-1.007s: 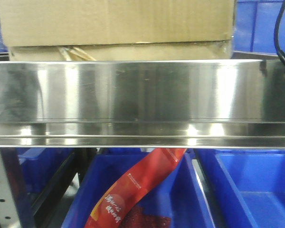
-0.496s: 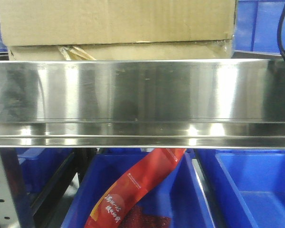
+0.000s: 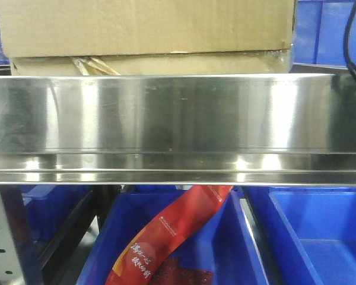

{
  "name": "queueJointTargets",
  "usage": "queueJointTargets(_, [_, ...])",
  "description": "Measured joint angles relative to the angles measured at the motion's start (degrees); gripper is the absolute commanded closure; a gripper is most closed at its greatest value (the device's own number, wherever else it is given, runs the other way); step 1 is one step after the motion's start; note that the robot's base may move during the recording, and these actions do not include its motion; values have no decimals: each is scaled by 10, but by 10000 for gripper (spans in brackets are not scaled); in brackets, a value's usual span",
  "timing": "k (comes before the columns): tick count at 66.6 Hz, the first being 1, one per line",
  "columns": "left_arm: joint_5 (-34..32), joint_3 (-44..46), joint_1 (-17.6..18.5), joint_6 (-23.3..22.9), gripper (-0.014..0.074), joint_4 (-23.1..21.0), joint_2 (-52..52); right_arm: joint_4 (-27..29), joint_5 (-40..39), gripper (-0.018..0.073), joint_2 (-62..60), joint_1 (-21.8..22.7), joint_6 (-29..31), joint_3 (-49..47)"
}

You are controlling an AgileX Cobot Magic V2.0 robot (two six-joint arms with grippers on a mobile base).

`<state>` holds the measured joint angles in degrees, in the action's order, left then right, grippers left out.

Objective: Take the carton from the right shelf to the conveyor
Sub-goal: 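Close both grippers on the carton's opposite side walls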

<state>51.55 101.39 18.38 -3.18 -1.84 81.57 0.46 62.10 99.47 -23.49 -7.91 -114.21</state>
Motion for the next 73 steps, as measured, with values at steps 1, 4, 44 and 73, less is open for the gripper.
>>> queueJointTargets(1, [0,4,0,0,243,2,4,0,0,0,0,1,-1,0])
queueJointTargets(4, [3,26,0,0,243,3,20,0,0,0,0,5,-1,0])
queueJointTargets(44, [164,328,-57,16,243,1,258,0,-6,0,0,8,-6,0])
queueJointTargets(73, [167,330,-73,16,243,25,313,0,-9,0,0,32,-24,0])
